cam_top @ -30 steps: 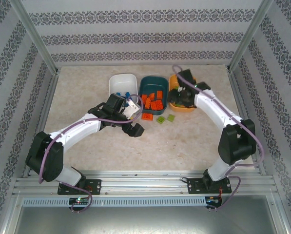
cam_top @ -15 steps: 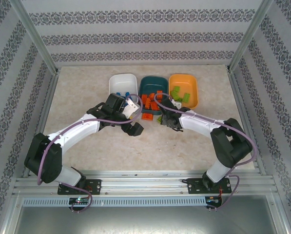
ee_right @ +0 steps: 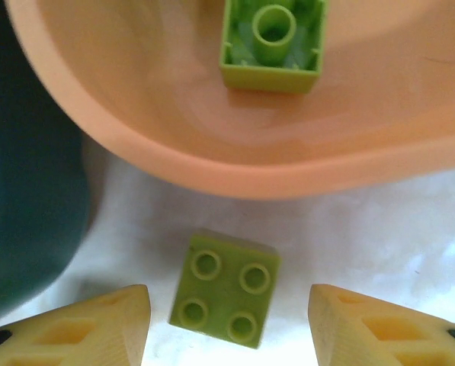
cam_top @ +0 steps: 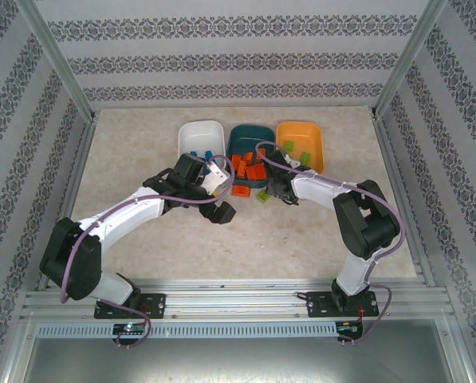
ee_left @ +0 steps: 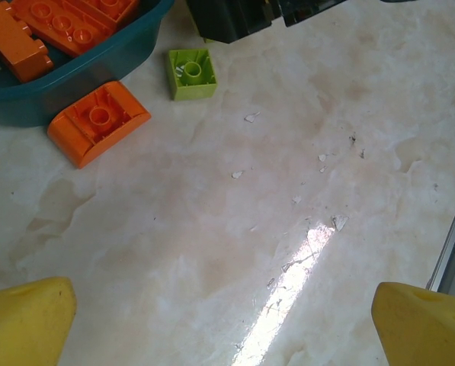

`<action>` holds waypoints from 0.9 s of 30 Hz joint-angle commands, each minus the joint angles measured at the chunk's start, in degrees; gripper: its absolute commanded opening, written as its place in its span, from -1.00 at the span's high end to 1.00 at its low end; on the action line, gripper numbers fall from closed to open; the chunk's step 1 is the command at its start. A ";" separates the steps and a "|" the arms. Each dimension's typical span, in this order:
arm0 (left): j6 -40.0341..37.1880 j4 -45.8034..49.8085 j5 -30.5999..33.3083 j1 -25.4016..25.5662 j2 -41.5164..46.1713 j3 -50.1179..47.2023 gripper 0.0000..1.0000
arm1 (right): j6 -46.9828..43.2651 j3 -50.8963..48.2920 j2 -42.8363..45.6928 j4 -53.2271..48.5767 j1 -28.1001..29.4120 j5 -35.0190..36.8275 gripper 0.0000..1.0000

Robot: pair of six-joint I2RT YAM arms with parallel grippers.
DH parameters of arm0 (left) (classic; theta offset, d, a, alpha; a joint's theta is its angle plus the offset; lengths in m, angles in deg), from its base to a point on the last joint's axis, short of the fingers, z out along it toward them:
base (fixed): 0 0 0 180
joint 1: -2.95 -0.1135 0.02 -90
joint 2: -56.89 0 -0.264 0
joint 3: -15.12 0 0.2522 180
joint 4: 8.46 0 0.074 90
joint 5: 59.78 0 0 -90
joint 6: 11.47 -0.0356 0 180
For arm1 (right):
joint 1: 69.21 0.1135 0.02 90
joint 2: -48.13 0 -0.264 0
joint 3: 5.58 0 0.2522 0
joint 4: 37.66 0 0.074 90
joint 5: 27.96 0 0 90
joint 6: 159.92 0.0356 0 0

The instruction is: Sort the legos into containers by color

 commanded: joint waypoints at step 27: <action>-1.52 -0.47 0.24 0.89 0.29 -0.08 -1.00 | 0.11 -3.33 -0.11 1.92 -3.84 -4.23 0.32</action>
